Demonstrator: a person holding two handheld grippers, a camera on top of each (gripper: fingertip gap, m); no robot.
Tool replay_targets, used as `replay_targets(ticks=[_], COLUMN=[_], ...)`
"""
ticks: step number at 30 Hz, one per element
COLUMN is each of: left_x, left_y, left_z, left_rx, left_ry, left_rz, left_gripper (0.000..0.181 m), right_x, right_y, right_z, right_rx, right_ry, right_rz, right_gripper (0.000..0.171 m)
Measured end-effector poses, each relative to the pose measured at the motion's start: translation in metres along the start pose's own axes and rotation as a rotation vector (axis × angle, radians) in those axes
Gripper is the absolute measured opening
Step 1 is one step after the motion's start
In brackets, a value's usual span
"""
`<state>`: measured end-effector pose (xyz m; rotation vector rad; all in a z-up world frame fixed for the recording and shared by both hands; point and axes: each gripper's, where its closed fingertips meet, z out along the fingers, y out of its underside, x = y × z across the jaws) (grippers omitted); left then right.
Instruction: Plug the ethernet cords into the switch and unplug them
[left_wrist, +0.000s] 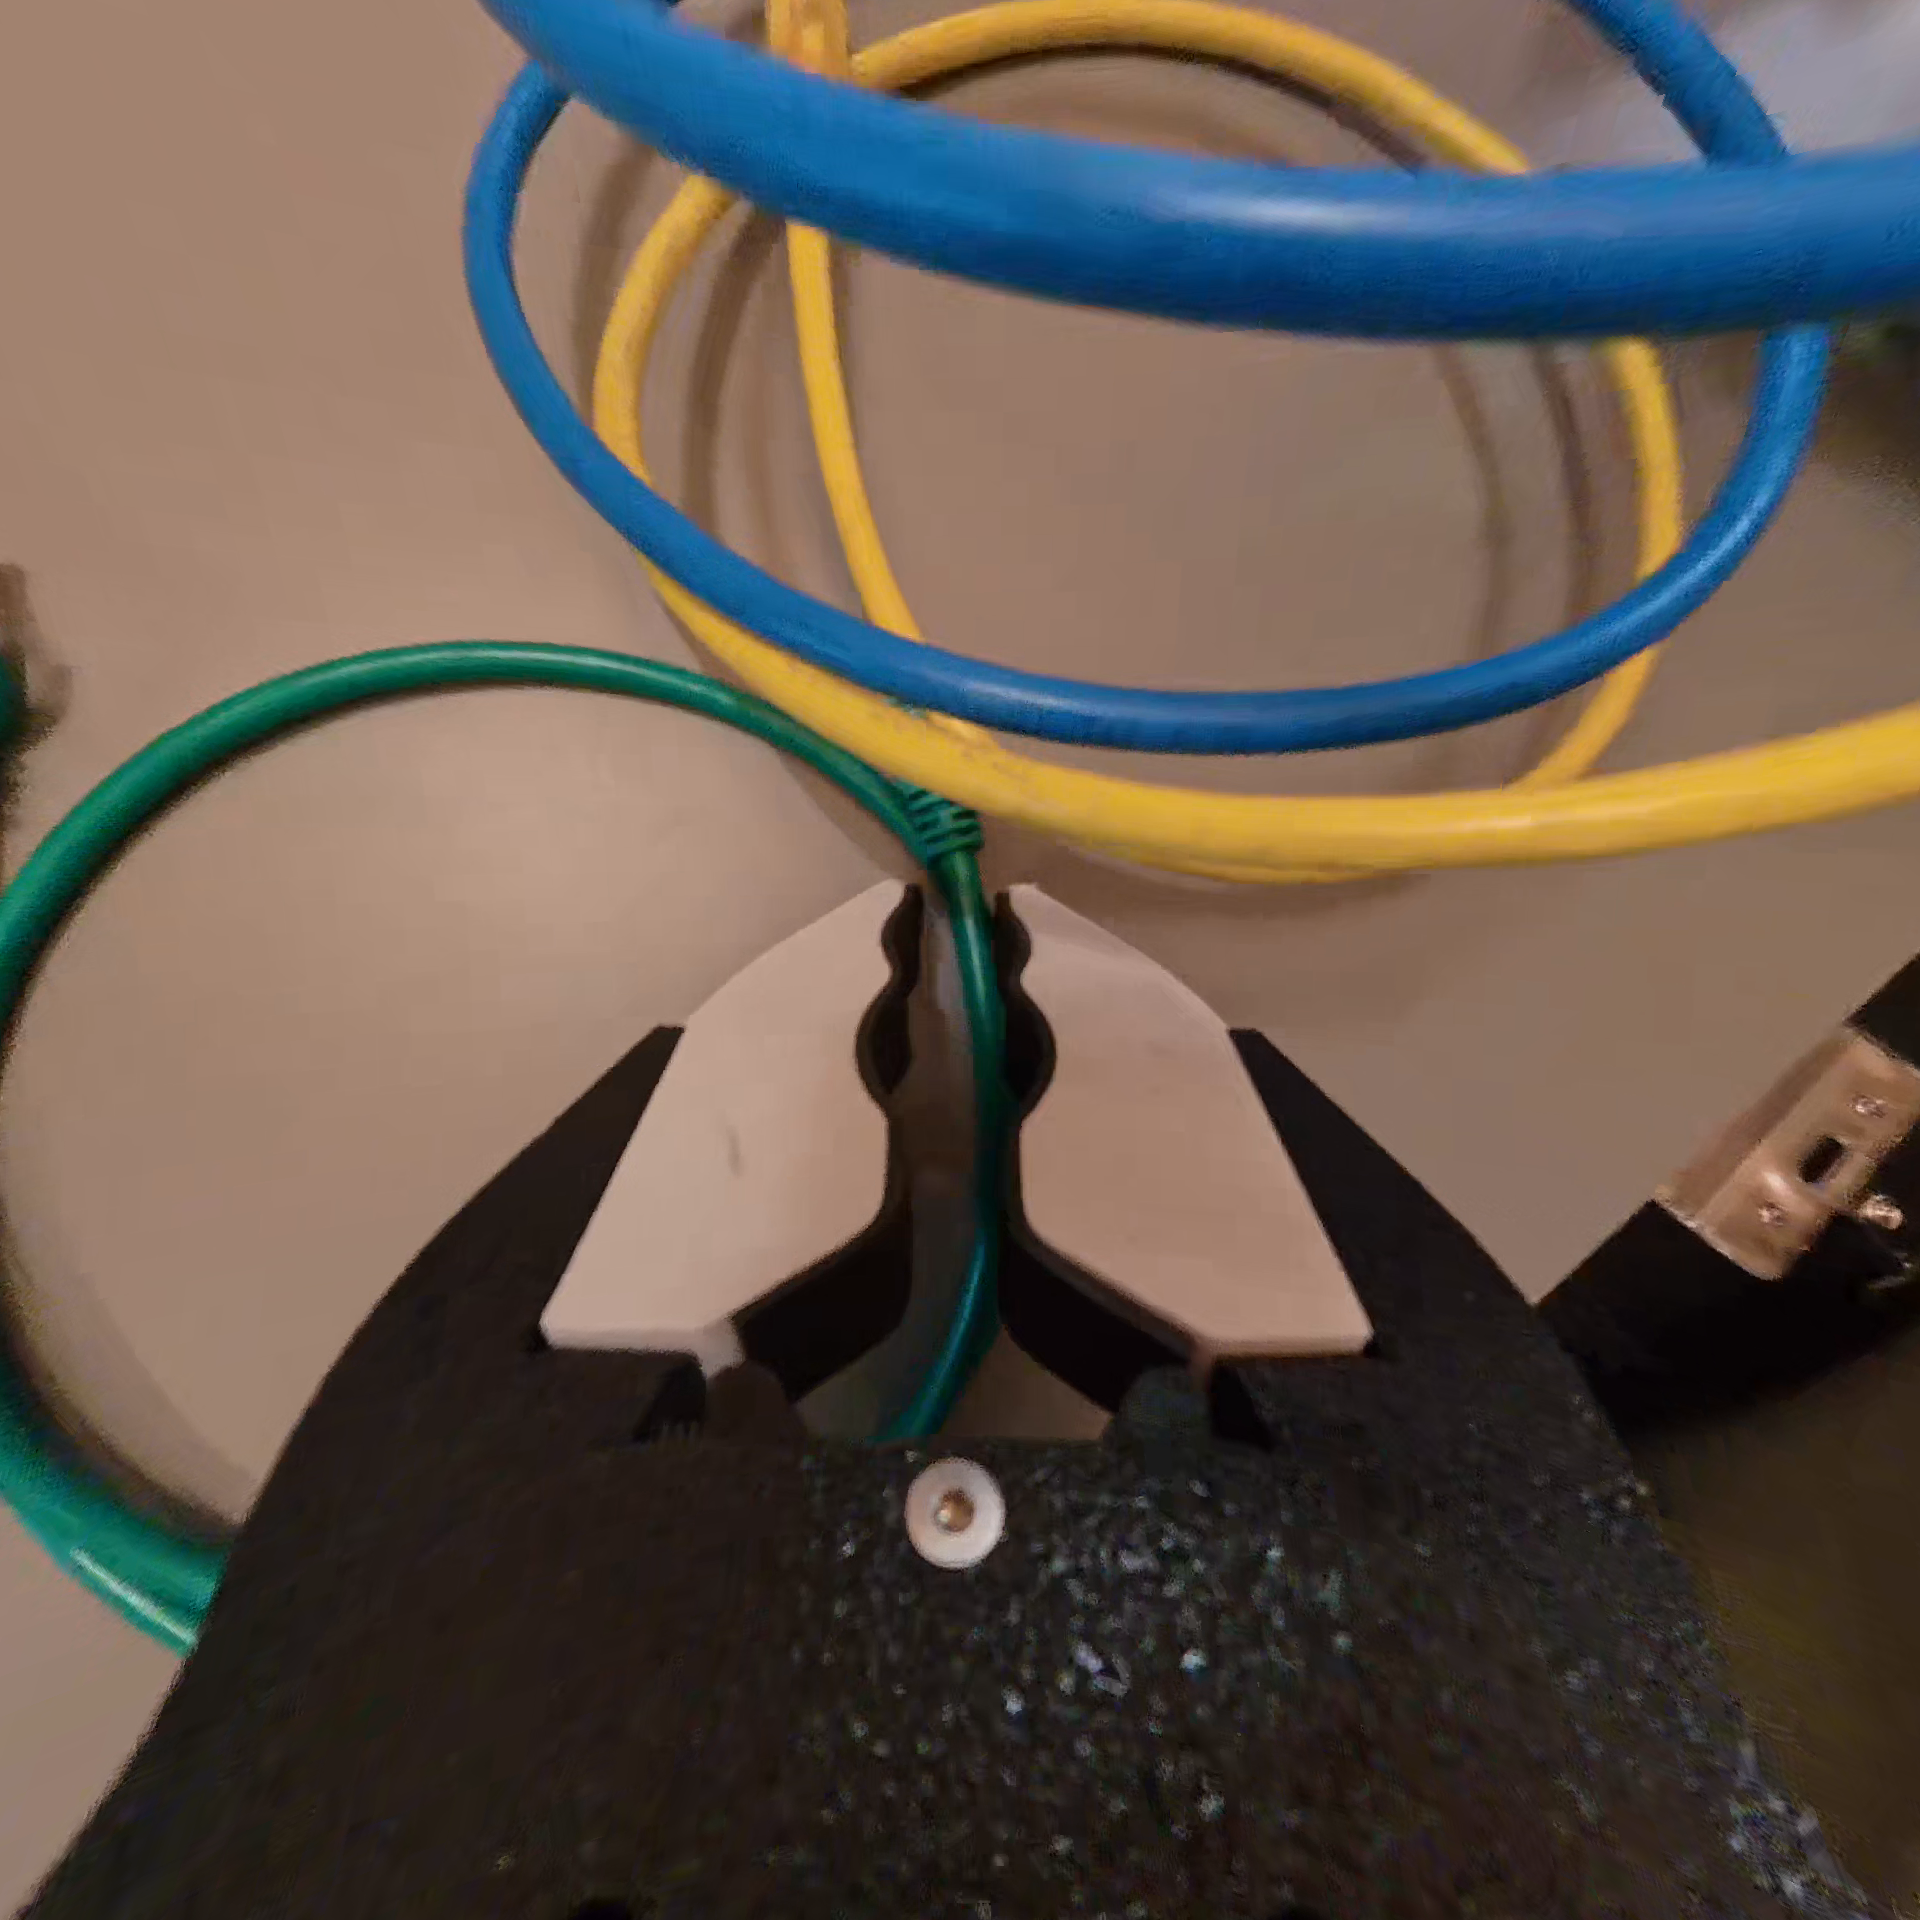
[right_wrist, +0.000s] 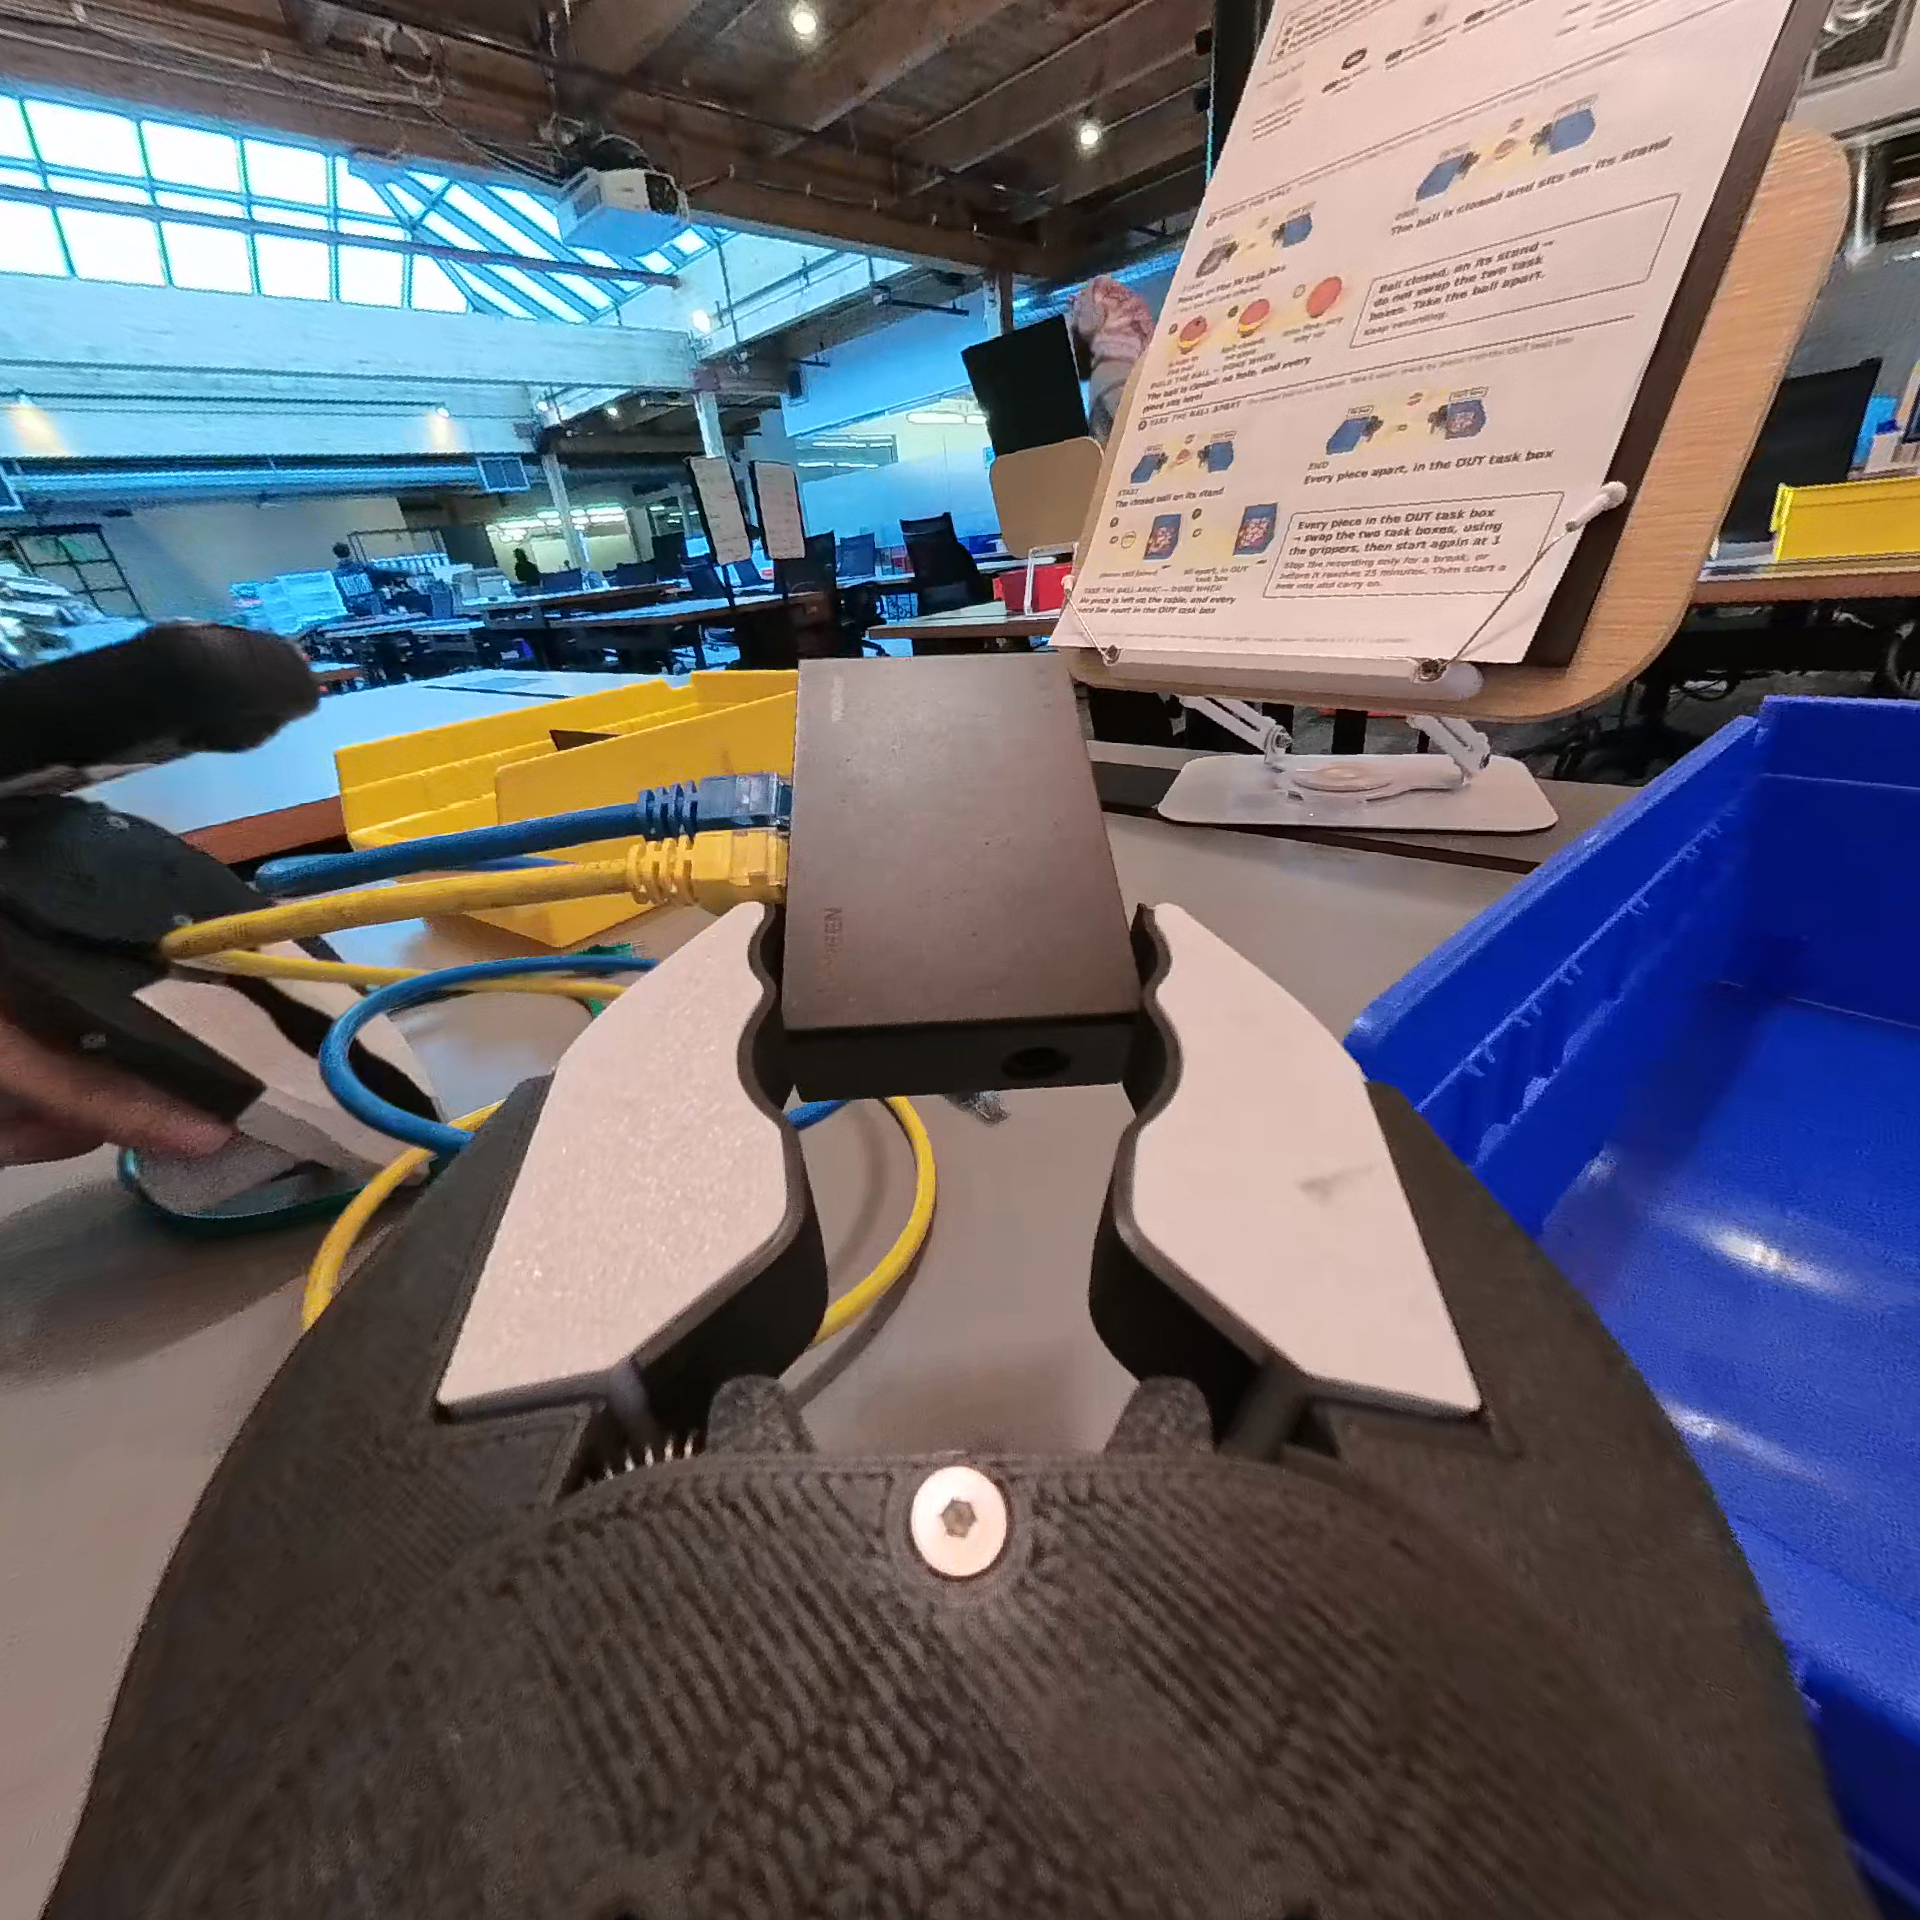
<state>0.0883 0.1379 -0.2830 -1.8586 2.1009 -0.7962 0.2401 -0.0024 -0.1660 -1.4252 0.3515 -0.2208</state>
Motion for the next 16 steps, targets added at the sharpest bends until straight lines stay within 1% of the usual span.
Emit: replay_targets(ticks=[1, 4, 7, 10, 13, 16], left_x=[-0.001, -0.003, -0.013, -0.022, -0.033, -0.035], left_y=[-0.001, 0.0, -0.003, -0.009, -0.017, -0.032], left_z=[0.0, -0.004, -0.022, -0.053, -0.092, -0.132], left_rx=[0.009, 0.009, 0.057, 0.133, 0.192, 0.239], left_ry=[-0.014, -0.048, -0.13, -0.167, -0.229, -0.294], left_rz=[0.011, 0.1, 0.148, 0.127, 0.112, 0.142], left_gripper=[0.008, 0.006, 0.005, 0.005, 0.005, 0.005], right_x=[0.001, 0.003, 0.005, 0.005, 0.002, -0.002], right_y=[0.0, 0.0, 0.003, 0.008, 0.01, 0.012], right_z=[0.0, 0.0, 0.003, 0.005, 0.007, 0.009], right_rx=[0.003, 0.001, -0.029, -0.066, -0.085, -0.1], right_ry=[0.007, 0.026, 0.058, 0.076, 0.076, 0.07], right_rz=[0.002, 0.002, -0.015, -0.04, -0.072, -0.097], right_gripper=[0.064, 0.064, 0.063, 0.063, 0.063, 0.064])
